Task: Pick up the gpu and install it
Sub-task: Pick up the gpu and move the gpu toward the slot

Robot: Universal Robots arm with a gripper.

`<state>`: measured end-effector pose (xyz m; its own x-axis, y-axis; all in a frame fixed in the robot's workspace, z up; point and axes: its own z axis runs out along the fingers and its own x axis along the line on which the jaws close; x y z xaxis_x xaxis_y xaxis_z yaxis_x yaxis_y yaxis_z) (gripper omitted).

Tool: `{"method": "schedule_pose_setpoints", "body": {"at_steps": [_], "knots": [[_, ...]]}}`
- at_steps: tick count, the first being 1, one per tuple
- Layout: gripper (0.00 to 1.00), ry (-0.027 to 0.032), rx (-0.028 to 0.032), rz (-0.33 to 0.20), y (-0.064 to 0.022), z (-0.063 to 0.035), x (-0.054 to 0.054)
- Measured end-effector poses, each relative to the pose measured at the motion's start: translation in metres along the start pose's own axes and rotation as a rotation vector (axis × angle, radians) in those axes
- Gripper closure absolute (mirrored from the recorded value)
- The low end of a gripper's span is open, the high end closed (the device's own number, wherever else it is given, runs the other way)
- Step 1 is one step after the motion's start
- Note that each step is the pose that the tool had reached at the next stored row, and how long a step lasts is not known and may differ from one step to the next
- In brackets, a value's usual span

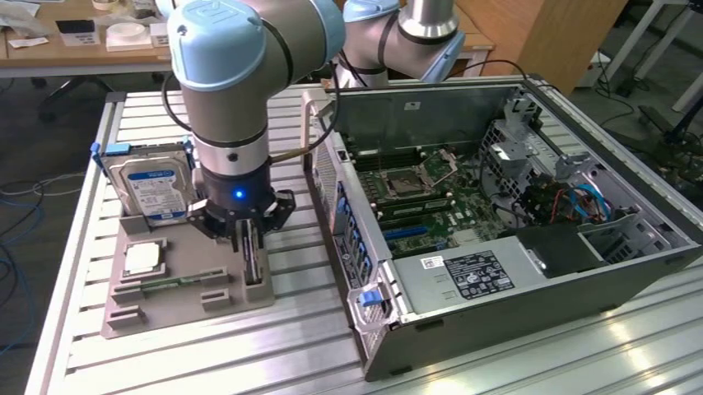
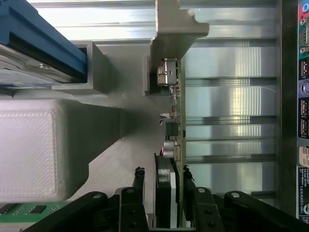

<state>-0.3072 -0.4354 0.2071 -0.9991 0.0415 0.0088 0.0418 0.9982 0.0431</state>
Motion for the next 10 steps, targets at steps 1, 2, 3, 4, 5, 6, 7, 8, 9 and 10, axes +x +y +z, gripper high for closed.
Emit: {"method": "schedule_pose_setpoints", "body": {"at_steps": [1, 2, 3, 4, 5, 6, 7, 8, 9, 10], "knots": [[0.58, 0.0000, 0.0000, 0.001, 0.0000, 0.0000, -0.0002], [0.58, -0.0002, 0.0000, 0.002, 0.0000, 0.0001, -0.0005], [0.58, -0.0002, 0.0000, 0.003, 0.0000, 0.0001, -0.0007], [0.58, -0.0002, 0.0001, 0.004, 0.0000, 0.0001, -0.0009], [0.60, -0.0002, 0.0000, 0.004, 0.0000, 0.0002, -0.0011], [0.60, -0.0002, 0.0000, 0.005, 0.0001, 0.0002, -0.0012], [0.60, -0.0002, 0.0000, 0.005, 0.0000, 0.0002, -0.0013], [0.67, -0.0003, 0.0001, 0.006, 0.0001, 0.0002, -0.0015], [0.67, -0.0004, 0.0001, 0.006, 0.0001, 0.0002, -0.0017], [0.67, -0.0004, 0.0002, 0.007, 0.0001, 0.0002, -0.0019]]}}
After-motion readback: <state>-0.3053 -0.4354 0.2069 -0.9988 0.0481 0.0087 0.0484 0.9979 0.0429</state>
